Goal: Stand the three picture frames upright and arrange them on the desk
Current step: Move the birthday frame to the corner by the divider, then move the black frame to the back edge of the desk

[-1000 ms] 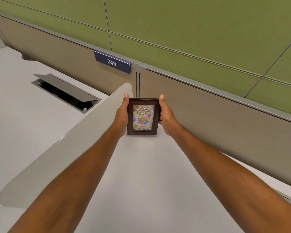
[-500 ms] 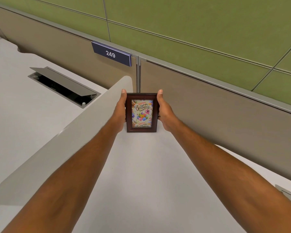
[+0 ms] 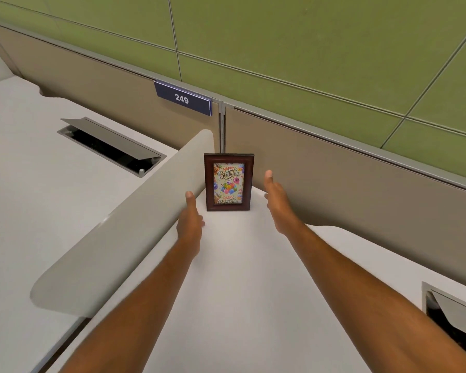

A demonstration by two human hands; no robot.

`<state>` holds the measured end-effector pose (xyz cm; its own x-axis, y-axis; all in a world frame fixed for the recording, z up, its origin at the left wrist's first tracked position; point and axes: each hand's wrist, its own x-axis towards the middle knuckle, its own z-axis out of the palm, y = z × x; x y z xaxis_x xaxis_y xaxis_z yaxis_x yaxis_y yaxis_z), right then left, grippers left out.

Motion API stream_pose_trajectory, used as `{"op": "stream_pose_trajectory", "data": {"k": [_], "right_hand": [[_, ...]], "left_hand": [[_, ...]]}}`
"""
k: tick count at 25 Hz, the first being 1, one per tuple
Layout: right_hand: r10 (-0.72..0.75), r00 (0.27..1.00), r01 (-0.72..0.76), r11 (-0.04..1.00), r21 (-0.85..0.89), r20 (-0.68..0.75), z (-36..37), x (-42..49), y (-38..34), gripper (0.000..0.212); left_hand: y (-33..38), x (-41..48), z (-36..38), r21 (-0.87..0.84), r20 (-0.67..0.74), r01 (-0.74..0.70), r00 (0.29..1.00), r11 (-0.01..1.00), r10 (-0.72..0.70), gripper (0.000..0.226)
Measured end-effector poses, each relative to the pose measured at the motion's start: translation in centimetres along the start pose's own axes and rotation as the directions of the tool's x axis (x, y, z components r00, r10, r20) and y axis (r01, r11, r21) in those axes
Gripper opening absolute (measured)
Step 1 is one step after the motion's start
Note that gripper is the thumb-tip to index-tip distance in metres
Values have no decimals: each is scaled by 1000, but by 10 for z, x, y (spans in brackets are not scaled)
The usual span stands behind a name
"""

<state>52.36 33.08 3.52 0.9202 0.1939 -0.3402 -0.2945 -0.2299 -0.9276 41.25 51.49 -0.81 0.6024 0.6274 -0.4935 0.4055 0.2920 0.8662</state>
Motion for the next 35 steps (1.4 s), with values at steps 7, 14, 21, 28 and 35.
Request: {"op": "stream_pose_trajectory", "data": {"k": [7, 14, 21, 28, 35], "right_hand": [[95, 986, -96, 995, -3, -136, -36, -114, 62, 52], [64, 987, -62, 998, 15, -148, -67, -248, 113, 40], [126, 982, -120, 991, 55, -138, -130, -373, 174, 30], [210, 965, -213, 977, -5, -159, -217, -474, 244, 34], [279, 924, -284, 959, 22, -262, -316, -535, 291, 49]], "left_hand": [[-53, -86, -29, 71, 233, 251, 937, 965, -261, 46], [-98, -200, -27, 154, 383, 312, 856, 938, -348, 38], [-142, -290, -21, 202, 463, 285, 816, 937, -347, 49], [-180, -372, 23, 311, 523, 222, 772, 924, -362, 52], [-201, -451, 89, 413, 630, 2, 722, 911, -287, 52]]}}
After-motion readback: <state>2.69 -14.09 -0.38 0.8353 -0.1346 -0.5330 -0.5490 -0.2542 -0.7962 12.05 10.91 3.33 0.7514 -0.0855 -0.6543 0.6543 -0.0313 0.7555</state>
